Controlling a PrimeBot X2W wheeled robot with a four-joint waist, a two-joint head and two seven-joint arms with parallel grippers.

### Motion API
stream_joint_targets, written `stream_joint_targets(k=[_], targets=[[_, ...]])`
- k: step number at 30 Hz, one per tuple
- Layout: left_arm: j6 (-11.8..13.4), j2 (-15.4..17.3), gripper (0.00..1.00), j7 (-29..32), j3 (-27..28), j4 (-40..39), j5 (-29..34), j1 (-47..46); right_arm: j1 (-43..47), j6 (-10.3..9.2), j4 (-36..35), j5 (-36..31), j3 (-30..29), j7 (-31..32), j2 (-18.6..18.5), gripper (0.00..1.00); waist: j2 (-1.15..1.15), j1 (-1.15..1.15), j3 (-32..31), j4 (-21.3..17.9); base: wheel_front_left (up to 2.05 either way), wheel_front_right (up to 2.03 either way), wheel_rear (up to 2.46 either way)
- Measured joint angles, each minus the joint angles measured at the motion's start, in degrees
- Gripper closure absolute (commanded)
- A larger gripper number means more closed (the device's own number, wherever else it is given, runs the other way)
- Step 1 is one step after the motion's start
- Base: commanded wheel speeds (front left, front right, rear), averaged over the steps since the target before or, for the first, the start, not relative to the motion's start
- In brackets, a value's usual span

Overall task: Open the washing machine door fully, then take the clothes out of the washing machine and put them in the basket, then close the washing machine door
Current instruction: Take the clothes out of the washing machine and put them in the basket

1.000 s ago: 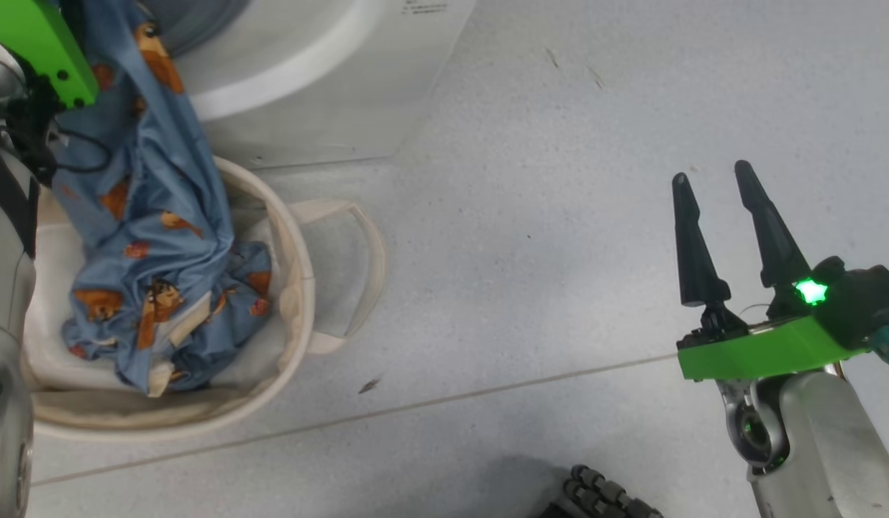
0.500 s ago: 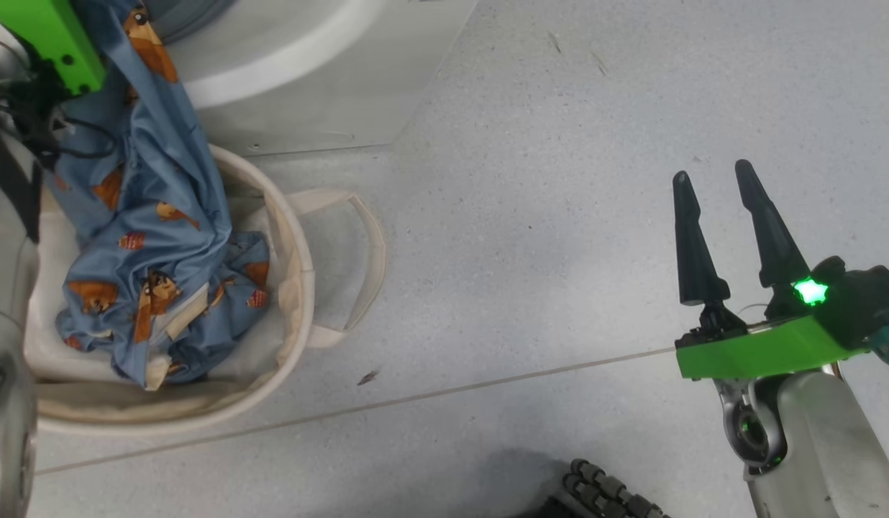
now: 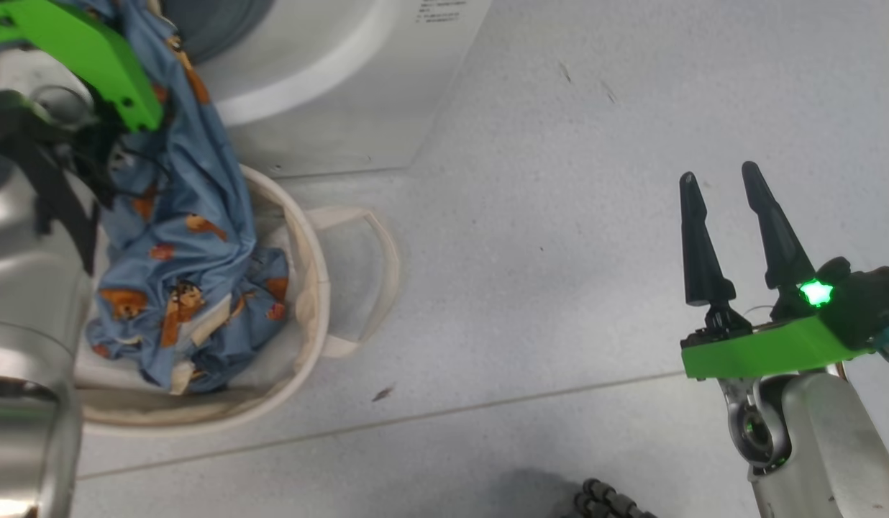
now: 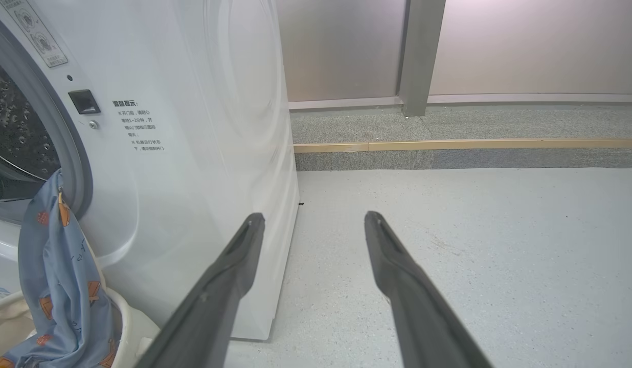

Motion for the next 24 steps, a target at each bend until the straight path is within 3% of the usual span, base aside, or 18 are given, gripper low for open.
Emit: stream_joint_targets(k=[11,18,24], targets=[[-0.22,-1.83,1.00,-7.50,-7.69,-10.80,-4.60,9.56,1.97,0.00,0.88,-0.48,-0.43,0.00,-0.78,0.00,0.00,0.00,-5.60,2.95,0.00,0.00,0.00],[-0.23,-0.23,1.00,-17.36,-12.05,-19.41,-6.47,18.61,4.60,0.00,1.83,-0.79,-0.45,0.01,-1.34,0.00,0.00,0.00,-10.55,5.63,0.00,0.00,0.00],[0.13,0.69,1.00,-21.14,-12.92,-24.05,-7.00,26.46,6.97,0.00,2.13,-1.01,-0.62,0.01,-1.51,0.00,0.00,0.00,-14.79,7.85,0.00,0.00,0.00]])
